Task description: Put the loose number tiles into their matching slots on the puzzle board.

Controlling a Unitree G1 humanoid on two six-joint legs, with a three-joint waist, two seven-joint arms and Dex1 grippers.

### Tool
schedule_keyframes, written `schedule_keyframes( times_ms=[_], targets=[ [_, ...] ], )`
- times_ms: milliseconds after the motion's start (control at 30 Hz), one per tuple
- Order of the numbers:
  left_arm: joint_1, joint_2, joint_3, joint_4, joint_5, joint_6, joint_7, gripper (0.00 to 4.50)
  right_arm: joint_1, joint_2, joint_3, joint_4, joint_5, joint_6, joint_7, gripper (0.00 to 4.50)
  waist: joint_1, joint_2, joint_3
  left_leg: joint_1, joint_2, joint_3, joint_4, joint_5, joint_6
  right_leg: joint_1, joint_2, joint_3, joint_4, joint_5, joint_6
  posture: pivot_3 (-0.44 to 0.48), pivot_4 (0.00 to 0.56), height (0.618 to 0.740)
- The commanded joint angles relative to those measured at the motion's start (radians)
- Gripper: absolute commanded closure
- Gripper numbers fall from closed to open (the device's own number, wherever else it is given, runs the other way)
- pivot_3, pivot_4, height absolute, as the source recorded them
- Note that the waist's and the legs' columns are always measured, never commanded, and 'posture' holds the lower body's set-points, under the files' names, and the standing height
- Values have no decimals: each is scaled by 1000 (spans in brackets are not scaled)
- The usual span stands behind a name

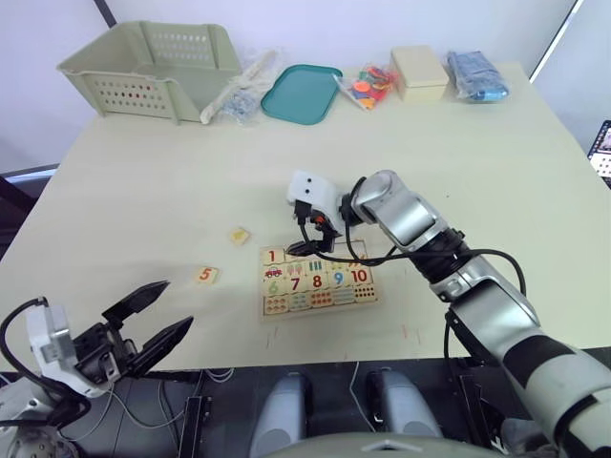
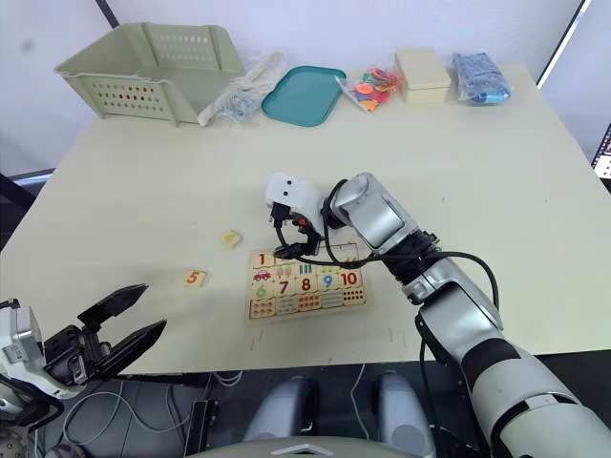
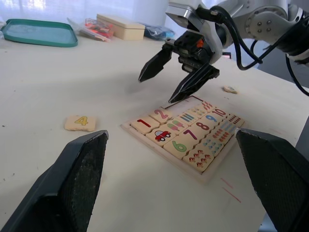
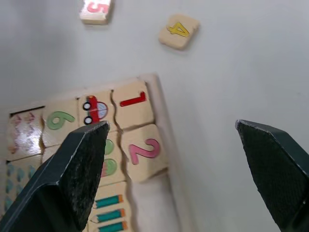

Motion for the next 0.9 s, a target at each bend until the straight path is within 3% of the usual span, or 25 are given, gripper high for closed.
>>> schedule_keyframes(
  times_ms=[33, 67, 133, 367, 900],
  targets=[
    [-3, 0, 2, 2, -3, -9, -2, 0, 4, 5, -55, -23, 33, -41, -11, 94, 0, 0, 0, 0, 0, 0, 0, 0, 0, 0, 0, 0, 0, 0, 0, 0, 150, 740],
    [-5, 1, 1, 2, -2, -8, -2, 0, 9, 10, -66, -14, 39, -40, -19, 94, 0, 0, 0, 0, 0, 0, 0, 0, 0, 0, 0, 0, 0, 0, 0, 0, 150, 740],
    [-10, 1, -1, 3, -1, -7, -1, 0, 24, 11, -76, -4, 46, -58, -19, 876, 0, 0, 0, 0, 0, 0, 0, 0, 0, 0, 1, 0, 0, 0, 0, 0, 150, 740],
    [-24, 6, -5, 8, 0, -5, -1, 0, 46, 10, -83, 22, 47, -105, -15, 4377, 0, 0, 0, 0, 0, 0, 0, 0, 0, 0, 1, 0, 0, 0, 0, 0, 150, 740],
    [-21, 8, -6, 0, -2, -4, 6, 0, 44, 21, -53, 104, -4, -166, -19, 4460, 0, 0, 0, 0, 0, 0, 0, 0, 0, 0, 2, 1, 0, 0, 0, 0, 150, 740]
  ],
)
